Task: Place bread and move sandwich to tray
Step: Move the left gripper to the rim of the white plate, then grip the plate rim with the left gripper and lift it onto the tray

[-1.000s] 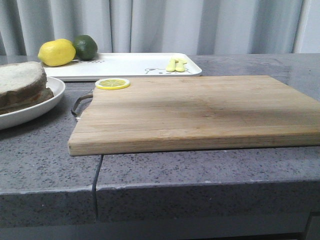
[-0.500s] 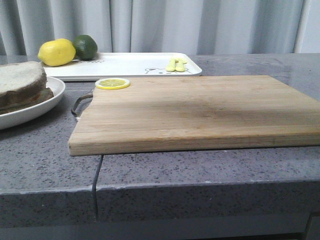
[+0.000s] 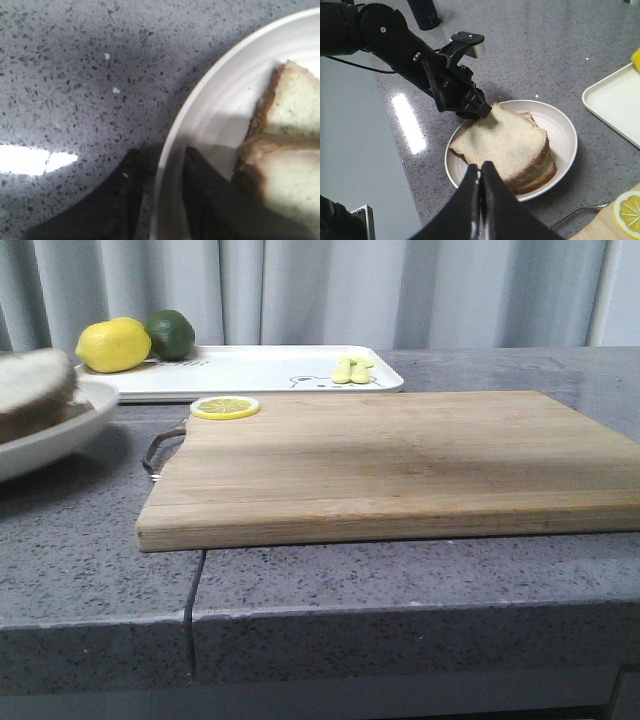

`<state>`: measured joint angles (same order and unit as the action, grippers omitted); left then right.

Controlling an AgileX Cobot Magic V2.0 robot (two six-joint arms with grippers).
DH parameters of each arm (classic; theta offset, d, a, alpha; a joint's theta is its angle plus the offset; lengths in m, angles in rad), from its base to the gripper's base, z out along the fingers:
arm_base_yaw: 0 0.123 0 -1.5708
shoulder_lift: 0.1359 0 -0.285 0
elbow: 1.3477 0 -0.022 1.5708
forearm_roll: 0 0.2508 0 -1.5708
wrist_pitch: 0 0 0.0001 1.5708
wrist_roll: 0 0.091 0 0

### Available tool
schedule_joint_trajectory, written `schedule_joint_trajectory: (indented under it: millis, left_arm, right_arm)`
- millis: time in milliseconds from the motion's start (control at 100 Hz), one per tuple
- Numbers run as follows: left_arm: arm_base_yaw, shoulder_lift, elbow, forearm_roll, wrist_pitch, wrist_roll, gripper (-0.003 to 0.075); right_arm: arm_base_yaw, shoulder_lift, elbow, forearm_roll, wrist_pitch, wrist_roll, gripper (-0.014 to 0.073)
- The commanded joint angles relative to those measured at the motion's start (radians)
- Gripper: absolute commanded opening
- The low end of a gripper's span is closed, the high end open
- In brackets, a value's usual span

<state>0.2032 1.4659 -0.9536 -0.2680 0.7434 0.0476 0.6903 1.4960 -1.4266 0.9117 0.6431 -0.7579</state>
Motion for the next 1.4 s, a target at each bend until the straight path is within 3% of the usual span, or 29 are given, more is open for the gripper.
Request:
schedule_joint_trajectory:
  millis: [0, 100, 450, 630, 820, 990, 1390]
  left_arm:
    - [0.0, -0.009, -0.016, 0.013, 0.001, 0.003, 0.007]
    - [0.0, -0.009, -0.017, 0.01, 0.007, 0.003, -0.0019]
    - [0.0, -0.011, -0.166, -0.145, 0.11, 0.003, -0.002]
    - [0.0, -0.011, -0.273, -0.336, 0.097, 0.046, -0.002]
    - [-0.032, 0.006, -0.356, -0.409, 0.016, 0.048, -0.002]
    - [-0.121, 0.149, -0.494, -0.439, -0.028, 0.048, -0.002]
    - [-0.225, 0.59, -0.986, -0.618, 0.077, 0.041, -0.002]
  right_arm:
    - [-0.002, -0.045, -0.025, 0.027, -0.024, -0.015, -0.0062]
    - [-0.002, -0.045, -0.025, 0.027, -0.023, -0.015, -0.0062]
    - [-0.002, -0.045, -0.025, 0.027, -0.023, -0.015, -0.0062]
    - [-0.002, -0.047, -0.025, 0.027, -0.018, -0.015, -0.0062]
    - [-0.002, -0.073, -0.025, 0.027, -0.015, -0.015, -0.0062]
    - [-0.002, -0.151, -0.025, 0.022, -0.013, -0.015, -0.0062]
    - [-0.002, -0.364, -0.025, 0.012, 0.01, -0.014, -0.0062]
